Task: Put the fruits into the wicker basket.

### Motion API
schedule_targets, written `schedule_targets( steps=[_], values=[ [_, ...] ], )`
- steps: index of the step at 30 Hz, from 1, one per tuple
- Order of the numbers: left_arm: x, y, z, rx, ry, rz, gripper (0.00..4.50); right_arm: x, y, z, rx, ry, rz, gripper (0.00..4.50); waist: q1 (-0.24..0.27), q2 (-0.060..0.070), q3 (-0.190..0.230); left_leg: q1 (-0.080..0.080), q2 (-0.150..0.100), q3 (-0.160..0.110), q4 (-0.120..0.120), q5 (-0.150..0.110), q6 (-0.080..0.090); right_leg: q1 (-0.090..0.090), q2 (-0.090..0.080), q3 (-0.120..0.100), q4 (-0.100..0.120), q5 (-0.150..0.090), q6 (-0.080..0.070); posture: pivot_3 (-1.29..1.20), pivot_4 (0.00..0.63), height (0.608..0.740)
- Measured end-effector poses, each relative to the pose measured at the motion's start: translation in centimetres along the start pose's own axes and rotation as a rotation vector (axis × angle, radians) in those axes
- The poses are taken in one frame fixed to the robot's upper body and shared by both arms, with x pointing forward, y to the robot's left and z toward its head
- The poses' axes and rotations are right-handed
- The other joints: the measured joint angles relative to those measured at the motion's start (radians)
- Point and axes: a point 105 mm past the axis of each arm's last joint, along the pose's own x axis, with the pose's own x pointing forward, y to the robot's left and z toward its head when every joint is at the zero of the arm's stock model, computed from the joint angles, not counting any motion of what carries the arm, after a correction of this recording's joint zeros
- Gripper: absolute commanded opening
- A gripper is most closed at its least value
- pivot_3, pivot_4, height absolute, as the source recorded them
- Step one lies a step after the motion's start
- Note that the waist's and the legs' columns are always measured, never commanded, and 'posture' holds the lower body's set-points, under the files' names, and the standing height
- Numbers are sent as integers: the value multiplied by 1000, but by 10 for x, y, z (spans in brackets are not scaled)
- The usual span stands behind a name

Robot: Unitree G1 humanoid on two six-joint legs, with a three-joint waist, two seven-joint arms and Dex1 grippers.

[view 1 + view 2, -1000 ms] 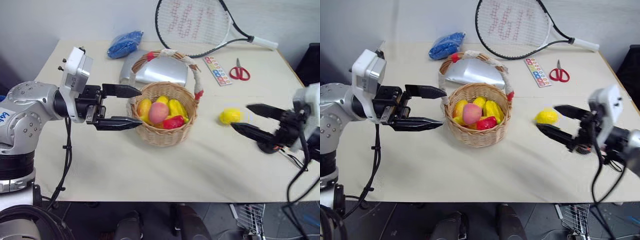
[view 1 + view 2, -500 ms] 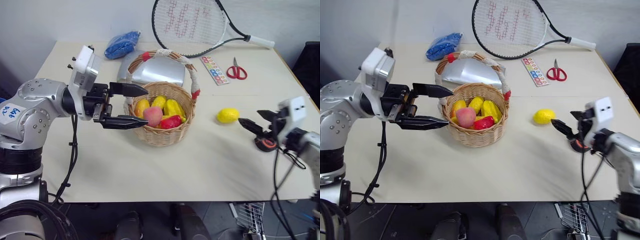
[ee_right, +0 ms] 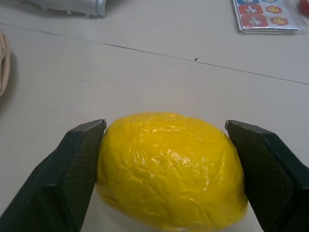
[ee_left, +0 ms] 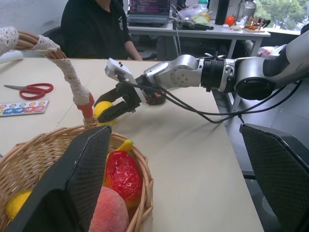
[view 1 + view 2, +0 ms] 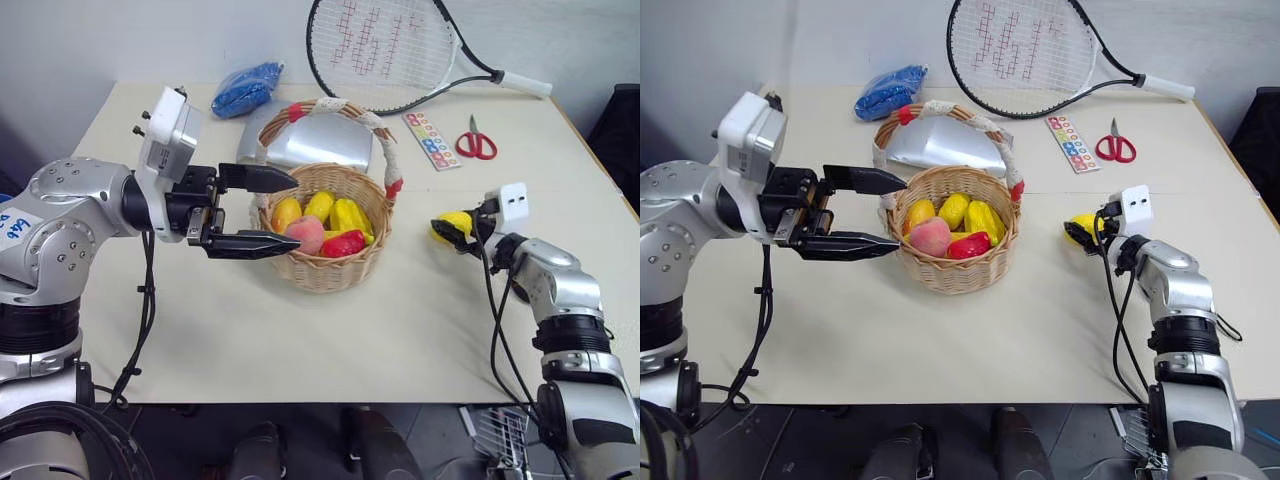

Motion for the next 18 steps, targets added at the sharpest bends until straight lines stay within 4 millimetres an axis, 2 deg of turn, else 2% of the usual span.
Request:
schedule_targets(
  steps=[5, 7, 9, 11, 12, 14, 16, 18],
  values=[
    [0, -2, 2, 10, 11, 4, 4500, -14, 6, -5, -18, -10, 47, 3454, 3, 0, 0, 0, 0, -1, 0, 0, 0, 0, 0, 0, 3, 0, 0, 0, 150, 740],
    [-2, -1, 2, 12, 11, 15, 4500, -28, 12, -8, -15, 1, 103, 3454, 6, 0, 0, 0, 0, -1, 0, 0, 0, 0, 0, 0, 3, 0, 0, 0, 150, 740],
    [-4, 0, 3, 12, 10, 31, 4500, -48, 26, -2, 2, -3, 201, 3454, 9, 1, 0, -1, 0, -1, 0, 0, 0, 0, 0, 0, 4, 0, 0, 0, 150, 740],
    [-8, 1, 4, 9, 6, 51, 4500, -74, 50, 19, -14, -30, 356, 3454, 9, 2, 1, -1, 1, -1, 0, 0, 0, 0, 0, -1, 4, 0, 0, 0, 150, 740],
    [-11, 1, 6, 10, 2, 59, 4500, -88, 68, 38, -33, -61, 449, 3454, 6, 2, 1, -1, 1, 0, 0, 0, 0, 0, 0, 0, 3, 0, 0, 0, 150, 740],
    [-13, 0, 7, 6, 3, 60, 4500, -104, 101, 66, -75, -123, 584, 3454, -4, 1, 0, 3, 3, 0, 0, -1, -1, 2, 1, 1, 1, 0, 0, 0, 150, 740],
    [-14, -2, 6, -4, 3, 55, 4500, -106, 131, 80, -107, -166, 676, 3454, -11, 0, 0, 4, 3, 0, 0, -1, -2, 2, 1, 1, 2, 0, 0, 0, 150, 740],
    [-15, -2, 5, -11, 6, 59, 4500, -94, 151, 86, -84, -196, 704, 3454, -17, 0, 0, 5, 2, 1, 0, 0, -3, 2, 1, 2, 3, 0, -1, 0, 150, 740]
  ],
)
